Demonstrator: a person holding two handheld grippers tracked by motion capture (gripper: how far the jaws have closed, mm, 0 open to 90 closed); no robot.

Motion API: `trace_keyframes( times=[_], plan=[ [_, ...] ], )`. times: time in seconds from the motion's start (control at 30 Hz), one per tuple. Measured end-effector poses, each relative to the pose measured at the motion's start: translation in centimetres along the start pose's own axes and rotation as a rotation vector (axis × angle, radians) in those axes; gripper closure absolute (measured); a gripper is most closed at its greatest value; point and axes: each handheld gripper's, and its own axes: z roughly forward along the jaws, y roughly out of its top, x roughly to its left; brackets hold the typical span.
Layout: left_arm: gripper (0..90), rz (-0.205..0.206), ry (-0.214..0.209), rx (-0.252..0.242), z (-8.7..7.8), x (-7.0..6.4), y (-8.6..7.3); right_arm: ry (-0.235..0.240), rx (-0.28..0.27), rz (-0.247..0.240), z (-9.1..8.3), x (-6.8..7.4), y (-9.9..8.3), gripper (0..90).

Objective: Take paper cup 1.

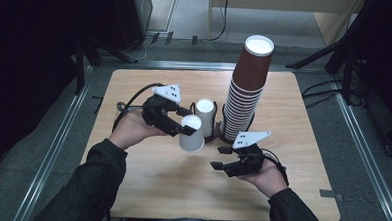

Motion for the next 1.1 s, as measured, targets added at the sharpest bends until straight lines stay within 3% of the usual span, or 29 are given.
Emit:
trace_keyframes(
  times=[0.23,0.4,0.63,1.1],
  plan=[
    [36.8,-0.029,-0.033,-0.005,1.6,-0.7,-2.0,0.049,-0.029,-0.011,0.6,0.0,0.8,20.3],
    [36.8,-0.008,-0.055,-0.008,1.8,-1.3,-2.2,0.101,-0.028,-0.034,1.4,0.1,1.3,15.4],
    [36.8,0.024,-0.105,0.01,3.3,-2.4,-2.4,0.13,-0.034,-0.033,2.5,0.3,1.8,14.5],
    [36.6,0.08,-0.152,0.024,5.2,-3.8,-1.7,0.141,-0.031,-0.033,3.4,0.7,1.7,15.1]
  ],
)
